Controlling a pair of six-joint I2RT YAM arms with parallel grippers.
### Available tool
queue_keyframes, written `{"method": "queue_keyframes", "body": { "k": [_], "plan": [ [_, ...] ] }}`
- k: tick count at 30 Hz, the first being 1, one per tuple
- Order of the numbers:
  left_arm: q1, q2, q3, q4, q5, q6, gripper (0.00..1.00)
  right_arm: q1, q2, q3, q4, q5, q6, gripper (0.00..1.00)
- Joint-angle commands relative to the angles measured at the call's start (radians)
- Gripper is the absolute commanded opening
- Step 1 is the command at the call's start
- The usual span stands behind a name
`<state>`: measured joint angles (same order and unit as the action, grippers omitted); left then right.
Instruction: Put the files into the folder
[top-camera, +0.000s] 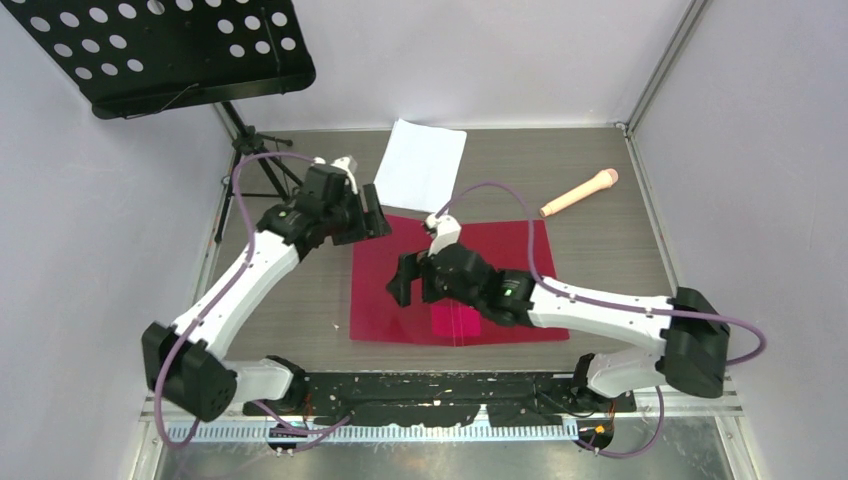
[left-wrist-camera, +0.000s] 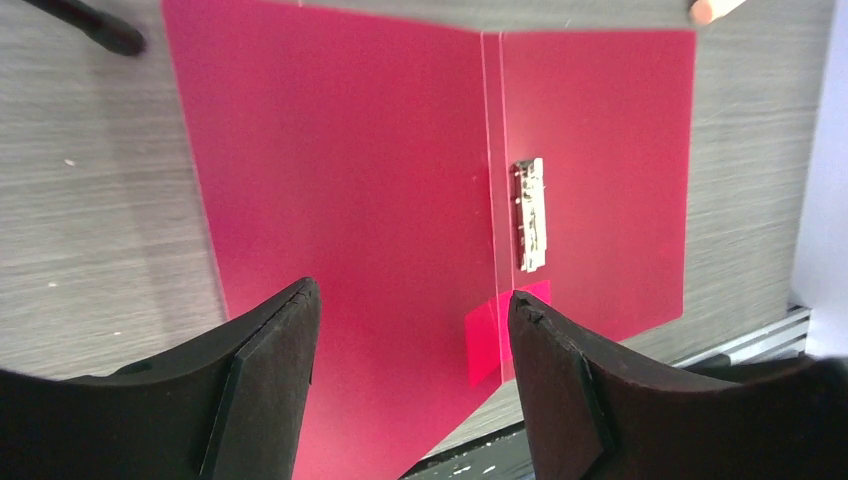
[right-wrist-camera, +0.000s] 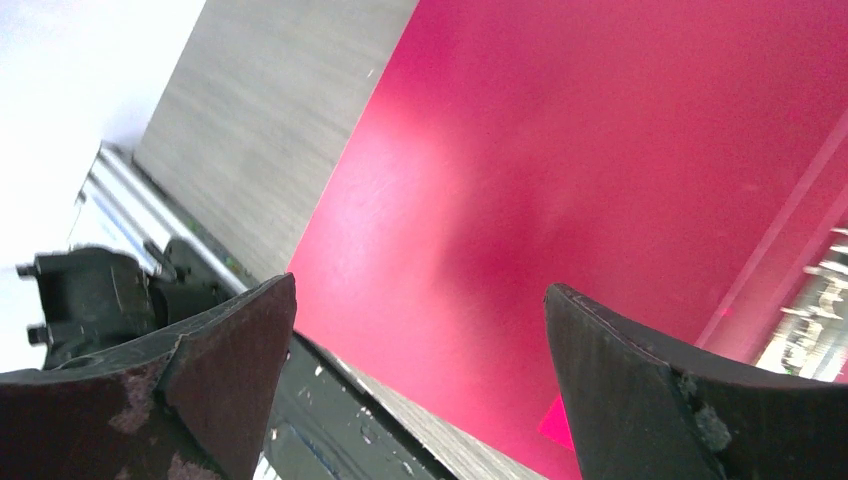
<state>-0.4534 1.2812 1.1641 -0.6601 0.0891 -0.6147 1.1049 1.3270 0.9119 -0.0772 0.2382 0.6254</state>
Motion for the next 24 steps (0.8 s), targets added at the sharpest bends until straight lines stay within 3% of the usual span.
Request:
{"method": "queue_keyframes", "body": {
  "k": [1,5,10,14,19,24],
  "plan": [
    [-0.061,0.077,-0.017,0.122,0.008,-0.037,0.67,-0.108,-0.022,-0.056,-0.187,0.147,0.015,0.96],
    [-0.082,0.117,-0.089,0.181,0.007,-0.065,0.65,-0.193,0.03,-0.099,-0.232,0.204,-0.047,0.9],
    [-0.09,0.111,-0.159,0.231,0.008,-0.084,0.62,-0.196,0.176,-0.068,-0.226,0.245,-0.088,0.71],
    [-0.093,0.098,-0.215,0.254,0.006,-0.1,0.61,-0.188,0.276,-0.042,-0.21,0.251,-0.105,0.47],
    [-0.103,0.069,-0.28,0.269,0.006,-0.108,0.59,-0.137,0.292,-0.092,-0.13,0.205,-0.114,0.24],
    [-0.103,0.079,-0.319,0.287,0.02,-0.108,0.58,-0.024,0.265,-0.14,-0.114,0.233,-0.114,0.16]
  ]
}}
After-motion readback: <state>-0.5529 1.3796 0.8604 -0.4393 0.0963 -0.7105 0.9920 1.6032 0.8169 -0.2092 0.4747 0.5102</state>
